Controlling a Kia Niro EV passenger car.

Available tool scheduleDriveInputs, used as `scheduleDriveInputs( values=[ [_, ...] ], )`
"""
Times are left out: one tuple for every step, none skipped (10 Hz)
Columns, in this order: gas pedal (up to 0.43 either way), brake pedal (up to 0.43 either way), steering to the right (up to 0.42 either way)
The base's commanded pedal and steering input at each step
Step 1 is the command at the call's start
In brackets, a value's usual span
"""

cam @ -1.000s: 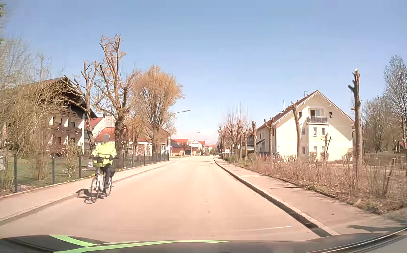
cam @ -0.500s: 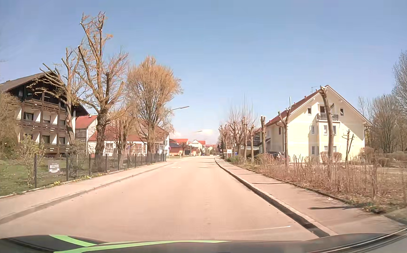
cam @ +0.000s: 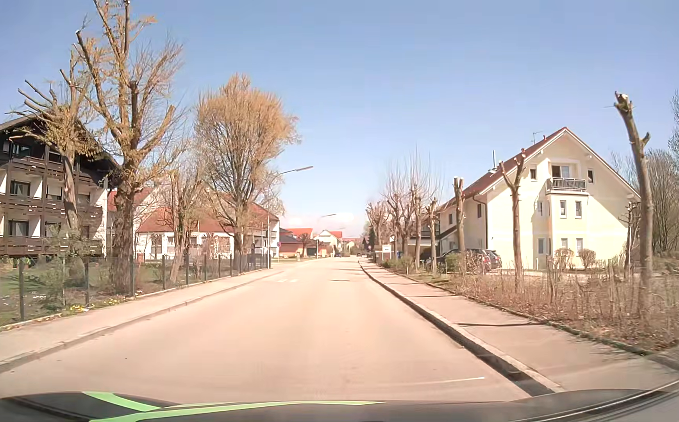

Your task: Follow the waypoints while adhering to traffic rules and regulations

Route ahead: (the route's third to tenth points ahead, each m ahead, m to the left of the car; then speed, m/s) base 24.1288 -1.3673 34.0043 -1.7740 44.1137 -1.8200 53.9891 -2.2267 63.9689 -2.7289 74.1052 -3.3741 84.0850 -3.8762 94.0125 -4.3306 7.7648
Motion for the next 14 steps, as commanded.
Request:
scheduleDriveInputs(
  values=[
    [0.067, 0.000, 0.000],
    [0.067, 0.000, -0.001],
    [0.067, 0.000, -0.001],
    [0.067, 0.000, -0.001],
    [0.067, 0.000, -0.001],
    [0.067, 0.000, -0.001],
    [0.067, 0.000, -0.001],
    [0.079, 0.000, -0.001],
    [0.079, 0.000, -0.001],
    [0.079, 0.000, -0.002],
    [0.079, 0.000, -0.002],
    [0.079, 0.000, -0.001],
    [0.079, 0.000, -0.001],
    [0.079, 0.000, -0.001]
  ],
)
